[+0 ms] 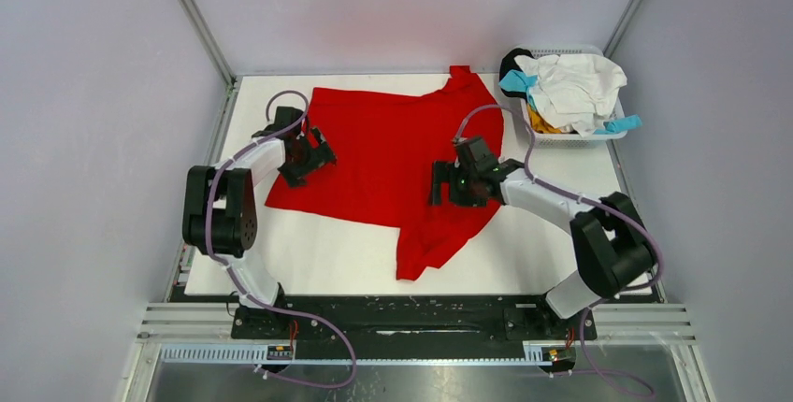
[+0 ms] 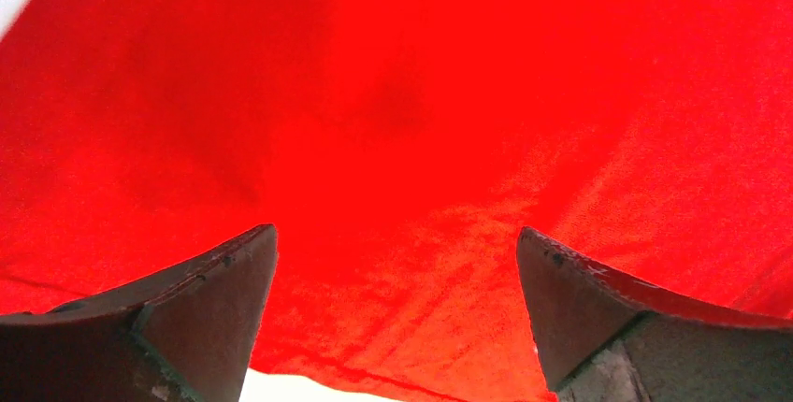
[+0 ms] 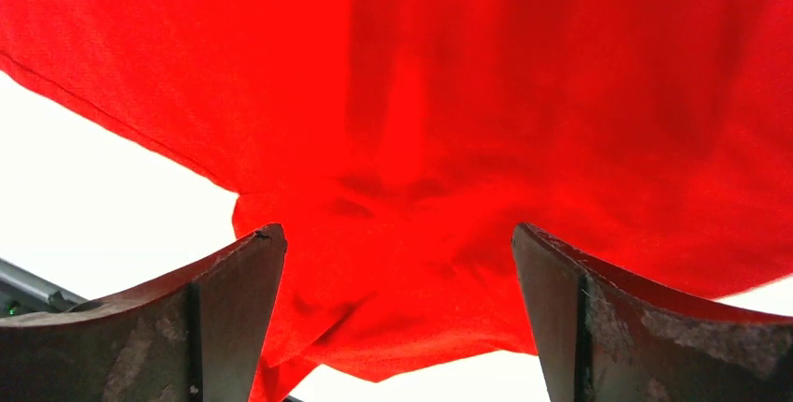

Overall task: Fold and stack the t-shirts
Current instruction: Flatten out the tshirt

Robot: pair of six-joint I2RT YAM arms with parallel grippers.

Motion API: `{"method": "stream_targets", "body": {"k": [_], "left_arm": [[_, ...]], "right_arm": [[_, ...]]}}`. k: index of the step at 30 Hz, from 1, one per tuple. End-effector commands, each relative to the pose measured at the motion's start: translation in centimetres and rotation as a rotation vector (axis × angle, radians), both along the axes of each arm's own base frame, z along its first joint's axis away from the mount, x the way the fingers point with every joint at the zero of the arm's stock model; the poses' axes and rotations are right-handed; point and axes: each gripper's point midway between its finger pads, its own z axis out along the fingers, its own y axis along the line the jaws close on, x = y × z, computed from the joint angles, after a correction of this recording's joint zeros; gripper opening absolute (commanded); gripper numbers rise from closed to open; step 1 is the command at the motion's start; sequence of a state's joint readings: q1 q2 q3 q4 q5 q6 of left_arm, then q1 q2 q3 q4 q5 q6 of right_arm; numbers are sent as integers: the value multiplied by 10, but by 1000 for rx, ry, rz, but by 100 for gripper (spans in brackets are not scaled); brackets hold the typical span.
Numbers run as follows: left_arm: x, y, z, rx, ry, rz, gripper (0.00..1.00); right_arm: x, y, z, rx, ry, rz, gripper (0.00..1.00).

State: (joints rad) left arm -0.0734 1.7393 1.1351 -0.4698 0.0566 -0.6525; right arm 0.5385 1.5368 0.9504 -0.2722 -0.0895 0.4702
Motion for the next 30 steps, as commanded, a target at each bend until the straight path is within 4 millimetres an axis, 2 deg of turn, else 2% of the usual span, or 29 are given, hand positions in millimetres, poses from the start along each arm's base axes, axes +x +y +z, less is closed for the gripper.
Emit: {"method": "stream_targets", "body": {"k": [1, 3, 6, 10, 14, 17, 19, 22, 24, 26, 28, 30], "left_arm": [[10, -13, -10, -68, -9, -15, 99], [9, -9, -17, -53, 14, -5, 99], [9, -1, -22, -13, 35, 17, 99], [5, 13, -23, 35, 63, 44, 99], [0, 14, -24, 31, 71, 45, 99], [-2, 13, -23, 25, 77, 41, 99], [-1, 12, -18, 22, 63, 37, 99], [0, 6, 4, -6, 12, 18, 99], [-4, 0, 22, -19, -32, 7, 99], [-13, -7, 38, -20, -71, -6, 99], [-24, -18, 51, -14, -100, -37, 99], [-42, -31, 59, 5, -104, -79, 99]], "right_arm": [[-16, 22, -18, 85, 104, -4, 100], [-21, 14, -34, 46, 136, -33, 100], [-20, -12, -52, -80, 166, -104, 99], [-11, -50, -59, -169, 245, -204, 99], [14, -85, -60, -144, 278, -316, 100], [43, -93, -50, -121, 245, -328, 99], [58, -88, -38, -97, 211, -314, 100], [67, -76, -10, -35, 146, -271, 98], [60, -78, 6, -43, 103, -265, 98], [45, -86, 17, -66, 77, -275, 98], [22, -91, 22, -83, 67, -287, 98], [-7, -92, 17, -100, 89, -277, 97]]}}
